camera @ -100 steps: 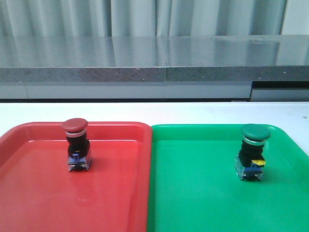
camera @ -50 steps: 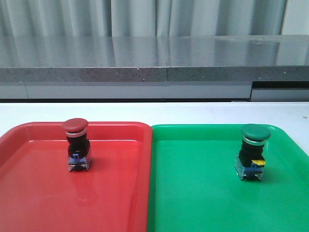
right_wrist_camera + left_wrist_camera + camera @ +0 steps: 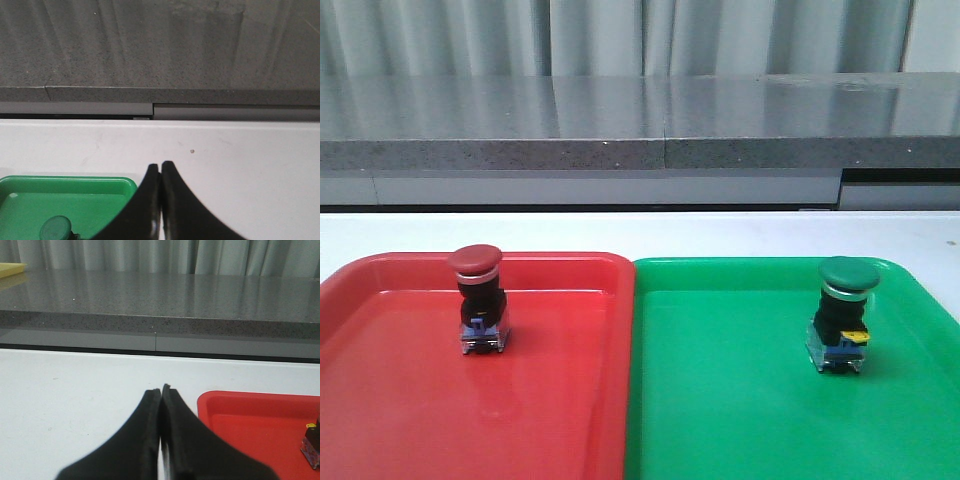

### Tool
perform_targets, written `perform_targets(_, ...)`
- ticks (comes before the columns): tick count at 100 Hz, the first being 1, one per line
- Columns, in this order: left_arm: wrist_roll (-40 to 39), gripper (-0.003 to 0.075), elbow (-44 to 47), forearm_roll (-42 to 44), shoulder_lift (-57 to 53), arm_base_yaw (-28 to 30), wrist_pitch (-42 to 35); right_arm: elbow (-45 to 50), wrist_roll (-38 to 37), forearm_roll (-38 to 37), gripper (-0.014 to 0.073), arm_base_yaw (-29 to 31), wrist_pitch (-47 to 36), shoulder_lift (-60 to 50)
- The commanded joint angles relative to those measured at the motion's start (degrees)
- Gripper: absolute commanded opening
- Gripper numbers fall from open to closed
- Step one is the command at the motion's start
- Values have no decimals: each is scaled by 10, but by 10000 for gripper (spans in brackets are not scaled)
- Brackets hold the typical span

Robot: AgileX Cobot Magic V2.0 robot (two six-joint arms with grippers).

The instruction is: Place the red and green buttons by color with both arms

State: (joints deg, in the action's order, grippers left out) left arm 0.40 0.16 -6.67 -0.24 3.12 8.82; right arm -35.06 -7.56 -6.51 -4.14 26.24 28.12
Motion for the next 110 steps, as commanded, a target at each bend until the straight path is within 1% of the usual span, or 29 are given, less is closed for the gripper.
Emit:
perform_targets(1, -4, -20, 6, -4, -19, 1, -41, 15, 62, 31, -64, 4, -68, -41)
perform_targets(7, -4, -20, 6, -4, -19, 1, -41, 37, 80, 38, -64, 4, -73, -70)
perform_targets(42, -4, -20, 6, -4, -19, 1, -41, 144, 76, 39, -64, 4, -90, -213)
perform_targets(51, -4, -20, 6, -4, -19, 1, -41, 176, 76, 39, -64, 4, -135, -236)
perform_targets(64, -4, -20, 6, -4, -19, 1, -41, 226, 59, 39, -64, 4, -232, -256)
perform_targets(71, -4, -20, 6, -4, -19, 1, -41, 255, 58, 39, -64, 4, -268, -257)
perform_targets(86, -4, -20, 6, -4, -19, 1, -41, 315, 43, 39, -64, 4, -306, -257)
perform_targets(96, -4, -20, 6, -4, -19, 1, -41, 357, 38, 39, -64, 4, -352, -257)
perform_targets(101, -4, -20, 6, -4, -19, 1, -41, 356, 37, 35, -64, 4, -325, -257)
perform_targets(110, -4, -20, 6, -4, -19, 1, -41, 356, 37, 35, -64, 4, -323, -259)
